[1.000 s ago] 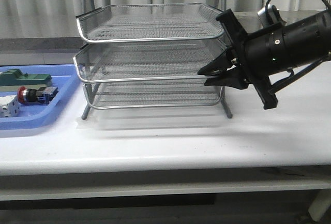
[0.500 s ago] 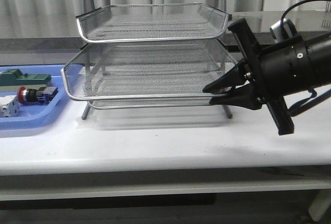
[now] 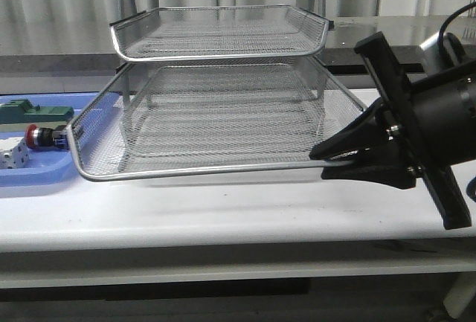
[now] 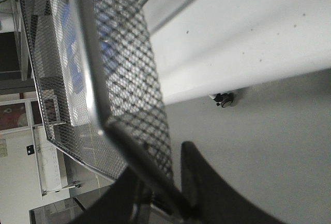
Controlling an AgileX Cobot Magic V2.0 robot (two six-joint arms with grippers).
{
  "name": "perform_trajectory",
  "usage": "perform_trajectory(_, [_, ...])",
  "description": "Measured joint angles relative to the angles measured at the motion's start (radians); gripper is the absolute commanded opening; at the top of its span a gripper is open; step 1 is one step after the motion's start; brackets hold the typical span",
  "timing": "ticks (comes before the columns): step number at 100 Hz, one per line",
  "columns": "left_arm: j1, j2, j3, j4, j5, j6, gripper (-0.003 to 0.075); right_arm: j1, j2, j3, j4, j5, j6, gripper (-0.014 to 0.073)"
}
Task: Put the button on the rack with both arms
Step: 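Grip the middle mesh tray with the right gripper and pull it toward the robot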
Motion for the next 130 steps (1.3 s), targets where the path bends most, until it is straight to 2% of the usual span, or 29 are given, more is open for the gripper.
perform_trajectory(10, [0.0, 0.0, 0.0, 0.0, 0.0, 0.0, -0.0021, 0.0, -0.017, 0.015, -0.004, -0.006, 0.0, 0.0078])
perform_trajectory(17, [0.0, 0.0, 0.0, 0.0, 0.0, 0.0, -0.0021, 0.0, -0.023, 0.019, -0.007, -0.008, -0.002, 0.0118])
perform_trajectory(37, [0.0, 0.0, 0.0, 0.0, 0.0, 0.0, -0.0021, 0.004, -0.025, 0.021, -0.05, -0.032, -0.04, 0.0377])
perform_trajectory(46, [0.0, 0.0, 0.0, 0.0, 0.0, 0.0, -0.0021, 0.004, -0.025, 0.023, -0.055, -0.036, -0.057, 0.0449])
perform_trajectory(71, [0.0, 0.0, 0.0, 0.0, 0.0, 0.0, -0.0021, 0.004, -0.032, 0.024, -0.055, -0.041, -0.093, 0.0456])
perform_trajectory(93, [0.0, 0.0, 0.0, 0.0, 0.0, 0.0, -0.0021, 0.004, -0.117, 0.025, -0.091, -0.057, -0.099, 0.0456])
perform_trajectory(105, [0.0, 0.0, 0.0, 0.0, 0.0, 0.0, -0.0021, 0.004, -0.168, 0.027, -0.179, -0.083, -0.041, 0.0456])
perform_trajectory(130, [0.0, 0.0, 0.0, 0.0, 0.0, 0.0, -0.0021, 0.004, -0.285, 0.027, -0.467, -0.115, 0.172, 0.0456])
